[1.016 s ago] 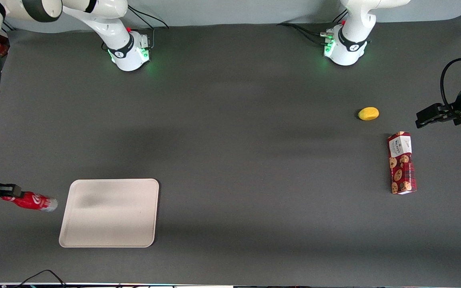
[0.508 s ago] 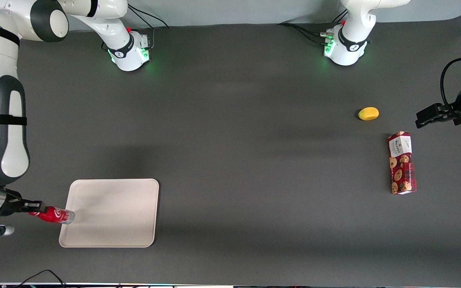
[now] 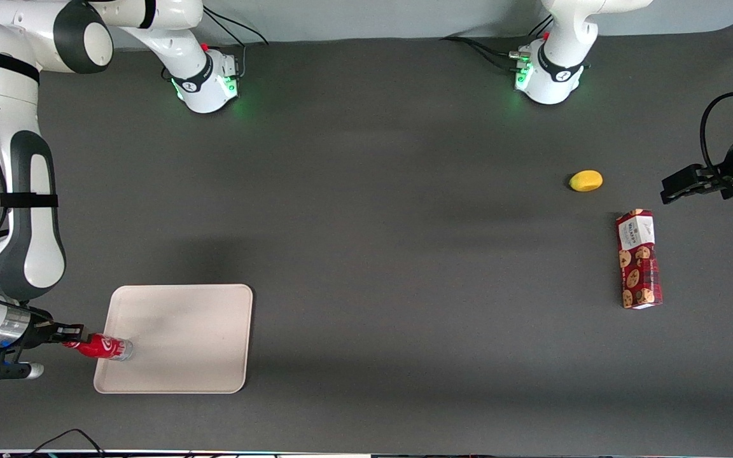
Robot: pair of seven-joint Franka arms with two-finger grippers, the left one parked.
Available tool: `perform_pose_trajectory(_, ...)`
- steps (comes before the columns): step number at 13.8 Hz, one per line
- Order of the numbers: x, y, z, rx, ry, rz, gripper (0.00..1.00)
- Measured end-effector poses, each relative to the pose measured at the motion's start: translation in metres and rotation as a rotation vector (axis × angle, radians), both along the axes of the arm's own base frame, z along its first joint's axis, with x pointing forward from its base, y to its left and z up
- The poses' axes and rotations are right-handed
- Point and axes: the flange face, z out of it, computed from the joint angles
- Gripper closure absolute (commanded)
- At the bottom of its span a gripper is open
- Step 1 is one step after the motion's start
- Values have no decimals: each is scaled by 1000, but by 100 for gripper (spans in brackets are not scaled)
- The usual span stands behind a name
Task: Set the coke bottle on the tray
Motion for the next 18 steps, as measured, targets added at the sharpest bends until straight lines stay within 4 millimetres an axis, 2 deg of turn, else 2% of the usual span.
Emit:
perform_pose_trajectory(1, 0, 0, -1, 0, 2, 0, 44)
perform_pose_trajectory(2, -1, 0, -2, 1, 4, 0, 0)
perform_pose_trajectory(6, 2, 10, 2, -7, -10, 19, 0)
perform_pose_trajectory(8, 5, 22, 17, -13, -36, 37, 0)
perform_pose_trajectory(10, 2, 29, 51, -17, -74, 45, 0)
perform_pose_trajectory(12, -12, 30, 96, -17, -107, 44, 0)
perform_pose_trajectory(16, -65, 47, 188, 9, -49, 34, 0)
perform_pose_trajectory(18, -94, 55, 226, 21, -18, 23, 0)
